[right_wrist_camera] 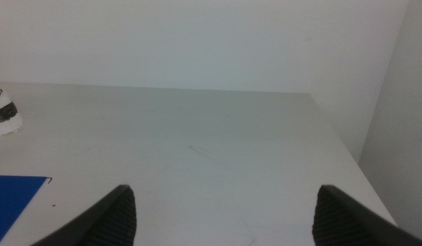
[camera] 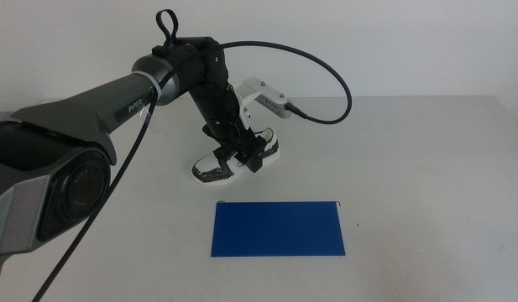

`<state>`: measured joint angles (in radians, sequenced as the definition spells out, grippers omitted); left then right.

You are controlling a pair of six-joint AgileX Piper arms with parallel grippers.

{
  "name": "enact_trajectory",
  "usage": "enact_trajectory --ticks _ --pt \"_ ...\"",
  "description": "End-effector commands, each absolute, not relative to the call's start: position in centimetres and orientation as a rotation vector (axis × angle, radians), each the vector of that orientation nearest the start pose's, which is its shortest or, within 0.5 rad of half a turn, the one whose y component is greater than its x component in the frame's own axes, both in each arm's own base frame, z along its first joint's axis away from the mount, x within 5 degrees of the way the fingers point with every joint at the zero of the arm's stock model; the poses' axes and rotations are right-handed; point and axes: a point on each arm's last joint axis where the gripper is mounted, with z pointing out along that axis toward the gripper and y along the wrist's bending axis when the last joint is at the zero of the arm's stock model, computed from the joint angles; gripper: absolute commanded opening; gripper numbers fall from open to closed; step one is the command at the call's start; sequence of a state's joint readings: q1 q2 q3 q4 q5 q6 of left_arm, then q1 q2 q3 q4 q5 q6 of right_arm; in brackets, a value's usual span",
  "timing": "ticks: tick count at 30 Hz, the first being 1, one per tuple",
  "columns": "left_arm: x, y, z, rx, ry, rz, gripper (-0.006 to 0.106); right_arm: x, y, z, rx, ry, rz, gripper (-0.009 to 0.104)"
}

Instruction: Use one arm to grab the shoe from the table and place it on the mat.

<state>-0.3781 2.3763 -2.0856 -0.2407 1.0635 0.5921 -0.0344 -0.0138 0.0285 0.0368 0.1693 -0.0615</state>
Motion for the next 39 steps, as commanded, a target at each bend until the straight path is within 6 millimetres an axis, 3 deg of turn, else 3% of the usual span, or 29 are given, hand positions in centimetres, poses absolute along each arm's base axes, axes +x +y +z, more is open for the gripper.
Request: enact_trajectory --ticks 1,4,7,13,14,21,30,39 --pt "46.5 -20.7 22.4 1.135 2.408 -0.292 0.085 5.5 -0.2 20.0 -0.007 1.559 -0.065 0.066" --pt "46.5 -20.7 22.4 1.144 2.405 -0.29 0.08 5.5 -0.2 20.0 -0.007 1.559 -0.065 0.066" --pt "46.5 -20.7 22.4 1.147 2.404 -0.288 0.066 5.5 -0.2 20.0 -0.007 1.559 -0.065 0.066" --pt "46.3 -20.7 22.7 1.144 2.407 -0.313 0.024 5.5 -0.2 20.0 -0.007 1.559 -0.065 0.066" --pt "46.2 -20.7 22.9 1.145 2.407 -0.317 0.021 5.5 -0.2 20.0 -0.007 1.559 -0.065 0.066" --pt "45.1 -20.3 25.1 1.209 2.404 -0.306 0.02 5.5 -0.2 20.0 -0.007 1.559 -0.065 0.066" --pt "43.2 -19.7 27.5 1.149 2.507 -0.346 0.019 5.5 -0.2 20.0 -0.007 1.559 -0.065 0.066" --pt "39.1 -19.1 29.7 1.098 2.494 -0.334 0.019 5.5 -0.2 20.0 -0.007 1.559 -0.065 0.066"
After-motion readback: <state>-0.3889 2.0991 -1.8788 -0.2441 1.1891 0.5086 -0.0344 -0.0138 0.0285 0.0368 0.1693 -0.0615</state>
